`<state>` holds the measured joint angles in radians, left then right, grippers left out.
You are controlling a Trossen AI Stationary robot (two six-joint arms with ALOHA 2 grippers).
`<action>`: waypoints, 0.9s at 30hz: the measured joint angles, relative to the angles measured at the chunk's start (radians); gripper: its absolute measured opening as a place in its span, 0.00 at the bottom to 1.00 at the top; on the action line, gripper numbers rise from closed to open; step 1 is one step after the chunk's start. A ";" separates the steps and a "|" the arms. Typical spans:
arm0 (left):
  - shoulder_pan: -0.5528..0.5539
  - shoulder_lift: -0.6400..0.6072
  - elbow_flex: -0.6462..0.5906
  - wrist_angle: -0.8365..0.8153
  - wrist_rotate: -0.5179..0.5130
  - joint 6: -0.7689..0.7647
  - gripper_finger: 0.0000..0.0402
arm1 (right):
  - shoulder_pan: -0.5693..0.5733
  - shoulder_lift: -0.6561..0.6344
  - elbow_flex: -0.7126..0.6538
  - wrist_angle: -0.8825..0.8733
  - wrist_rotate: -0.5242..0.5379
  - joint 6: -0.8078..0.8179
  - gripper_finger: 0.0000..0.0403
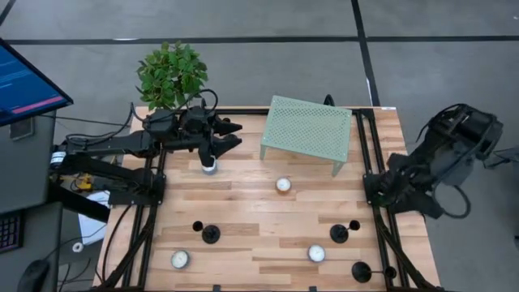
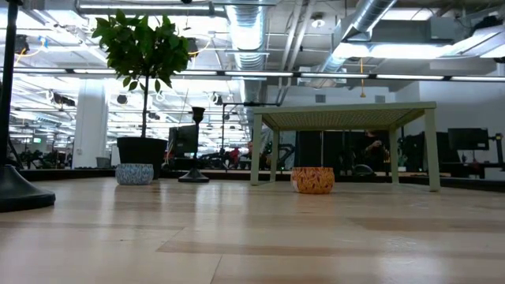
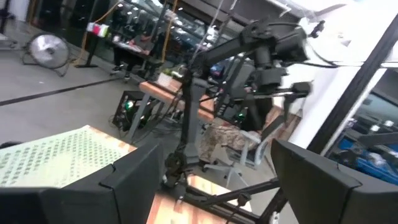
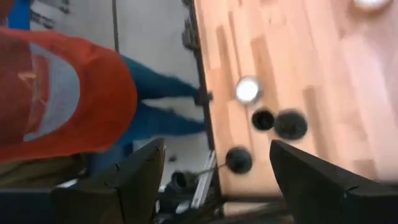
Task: Pick & Place candle stick holders
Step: Put the candle holder on the shelf
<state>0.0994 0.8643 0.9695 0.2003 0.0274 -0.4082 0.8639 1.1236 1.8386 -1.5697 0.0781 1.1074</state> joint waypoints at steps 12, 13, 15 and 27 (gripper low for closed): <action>0.000 0.019 0.000 0.011 -0.028 0.007 0.75 | 0.003 0.116 -0.049 -0.001 -0.083 -0.047 0.70; 0.000 0.020 0.000 0.011 -0.028 0.007 0.75 | 0.009 0.128 -0.049 -0.002 -0.107 -0.038 0.70; 0.000 0.020 0.000 0.011 -0.028 0.007 0.75 | 0.024 0.152 -0.049 -0.001 -0.170 -0.020 0.70; 0.000 0.020 0.000 0.020 -0.028 0.011 0.75 | 0.132 0.281 -0.049 -0.001 -0.369 0.053 0.70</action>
<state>0.0998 0.8841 0.9695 0.2199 -0.0002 -0.3971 0.9957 1.4046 1.7901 -1.5711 -0.2913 1.1600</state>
